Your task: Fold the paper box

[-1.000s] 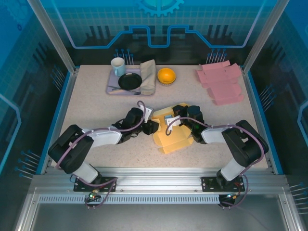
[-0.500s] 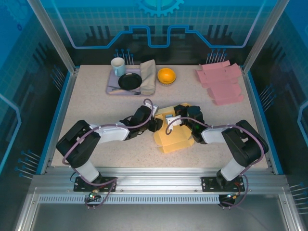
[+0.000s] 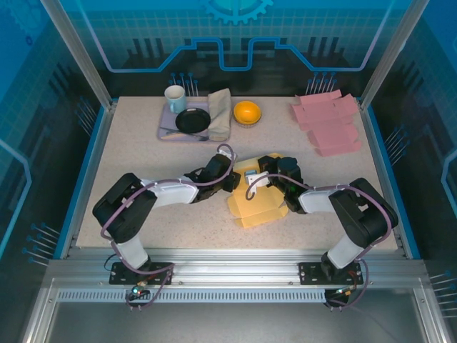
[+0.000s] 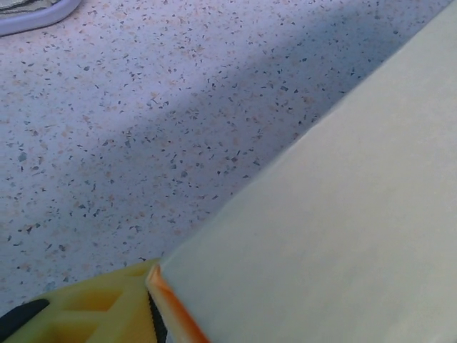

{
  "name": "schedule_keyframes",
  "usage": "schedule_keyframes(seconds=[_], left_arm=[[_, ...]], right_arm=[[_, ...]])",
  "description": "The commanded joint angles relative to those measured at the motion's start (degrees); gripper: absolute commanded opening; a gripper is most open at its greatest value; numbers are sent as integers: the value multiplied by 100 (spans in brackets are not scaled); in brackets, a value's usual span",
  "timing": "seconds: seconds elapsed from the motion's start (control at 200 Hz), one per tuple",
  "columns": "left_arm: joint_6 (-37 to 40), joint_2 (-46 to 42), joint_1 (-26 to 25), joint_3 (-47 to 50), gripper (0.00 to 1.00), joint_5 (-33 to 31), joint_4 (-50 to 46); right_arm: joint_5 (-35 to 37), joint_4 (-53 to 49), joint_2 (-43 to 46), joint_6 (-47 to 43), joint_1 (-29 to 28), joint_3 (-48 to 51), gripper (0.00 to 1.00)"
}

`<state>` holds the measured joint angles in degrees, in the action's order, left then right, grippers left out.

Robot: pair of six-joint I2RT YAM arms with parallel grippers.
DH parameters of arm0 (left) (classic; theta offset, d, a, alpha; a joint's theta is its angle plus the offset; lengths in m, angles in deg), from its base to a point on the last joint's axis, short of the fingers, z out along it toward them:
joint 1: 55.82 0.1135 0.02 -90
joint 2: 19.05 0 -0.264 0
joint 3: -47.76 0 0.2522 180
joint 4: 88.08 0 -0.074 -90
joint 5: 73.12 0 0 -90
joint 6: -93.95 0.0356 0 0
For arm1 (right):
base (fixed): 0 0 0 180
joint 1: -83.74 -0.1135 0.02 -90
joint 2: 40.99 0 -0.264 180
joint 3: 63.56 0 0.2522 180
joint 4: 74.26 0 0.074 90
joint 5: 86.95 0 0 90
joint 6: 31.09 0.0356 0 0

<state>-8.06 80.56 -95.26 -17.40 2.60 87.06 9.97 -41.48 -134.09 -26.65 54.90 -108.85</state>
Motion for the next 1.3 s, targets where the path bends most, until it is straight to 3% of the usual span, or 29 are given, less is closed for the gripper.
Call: schedule_keyframes(seconds=[0.0, 0.14, 0.315, 0.36, 0.48, 0.64, 0.9, 1.155, 1.296], left_arm=[[273, 98, -98, -160, 44, -425, -325], [412, 64, -122, -64, 25, -771, -431], [655, -11, -125, 134, 13, -1141, -383], [741, -45, -123, 190, 11, -1235, -330], [962, -197, -123, 399, 10, -1318, -15], [1329, -453, -122, 675, 10, -1279, 497], [1996, -608, -123, 917, 10, -1210, 1077], [1923, -383, -115, 703, 9, -1435, 974], [1968, -389, -111, 819, 9, -1324, 1164]], right_arm=[[-81, -378, -93, 92, -1, 115, 0], [-32, -392, -9, 219, 26, 103, 0], [22, -714, 315, 707, 43, -59, 0], [67, -763, 443, 930, 28, -109, 5], [221, -1225, 882, 1637, 40, -328, 13], [-310, -2359, 1679, 2712, 155, -643, 29], [-1089, -4084, 2429, 4949, 416, -1528, 33], [-1973, -5089, 2412, 5096, 307, -1852, 40], [-1911, -5287, 2266, 5440, 301, -2154, 38]])
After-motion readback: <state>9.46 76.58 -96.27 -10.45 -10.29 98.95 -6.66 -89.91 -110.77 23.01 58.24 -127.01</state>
